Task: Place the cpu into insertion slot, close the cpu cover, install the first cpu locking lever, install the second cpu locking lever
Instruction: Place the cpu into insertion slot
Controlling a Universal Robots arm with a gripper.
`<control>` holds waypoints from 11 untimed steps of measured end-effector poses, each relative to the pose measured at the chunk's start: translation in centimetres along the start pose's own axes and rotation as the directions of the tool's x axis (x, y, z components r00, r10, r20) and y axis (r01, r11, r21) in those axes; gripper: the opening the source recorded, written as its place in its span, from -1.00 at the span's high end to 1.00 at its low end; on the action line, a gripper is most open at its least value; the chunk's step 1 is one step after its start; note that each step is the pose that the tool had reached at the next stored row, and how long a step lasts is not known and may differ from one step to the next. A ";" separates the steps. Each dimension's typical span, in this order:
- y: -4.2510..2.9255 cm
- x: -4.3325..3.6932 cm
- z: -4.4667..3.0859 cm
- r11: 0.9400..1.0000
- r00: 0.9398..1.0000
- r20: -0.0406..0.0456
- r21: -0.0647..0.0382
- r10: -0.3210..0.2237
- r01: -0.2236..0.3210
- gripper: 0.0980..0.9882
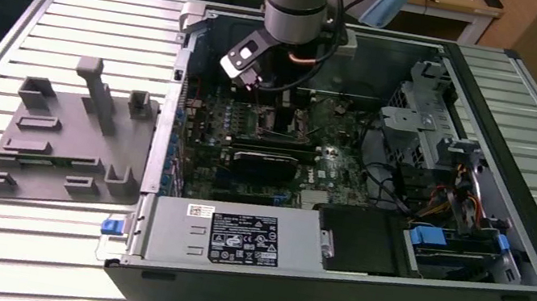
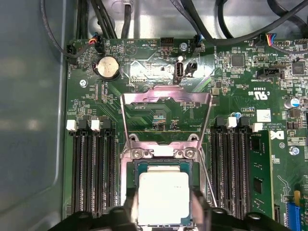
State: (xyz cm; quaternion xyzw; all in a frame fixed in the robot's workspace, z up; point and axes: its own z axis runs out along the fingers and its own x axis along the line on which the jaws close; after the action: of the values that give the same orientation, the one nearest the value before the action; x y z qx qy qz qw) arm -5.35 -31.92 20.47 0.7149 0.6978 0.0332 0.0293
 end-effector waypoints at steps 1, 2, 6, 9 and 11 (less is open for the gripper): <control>0.00 0.00 -0.02 1.000 1.000 0.000 0.000 0.000 0.000 0.01; 0.00 0.00 -0.04 1.000 1.000 0.000 0.000 0.000 0.000 0.01; 0.01 0.00 -0.12 1.000 1.000 0.000 0.000 0.000 0.000 0.42; 0.02 0.00 -0.19 1.000 1.000 0.000 0.000 0.000 0.000 0.68; 0.02 0.00 -0.23 1.000 1.000 0.000 0.000 0.000 0.000 0.95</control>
State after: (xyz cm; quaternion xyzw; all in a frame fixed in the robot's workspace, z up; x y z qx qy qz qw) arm -5.35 -31.92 20.70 0.7149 0.6978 0.0332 0.0293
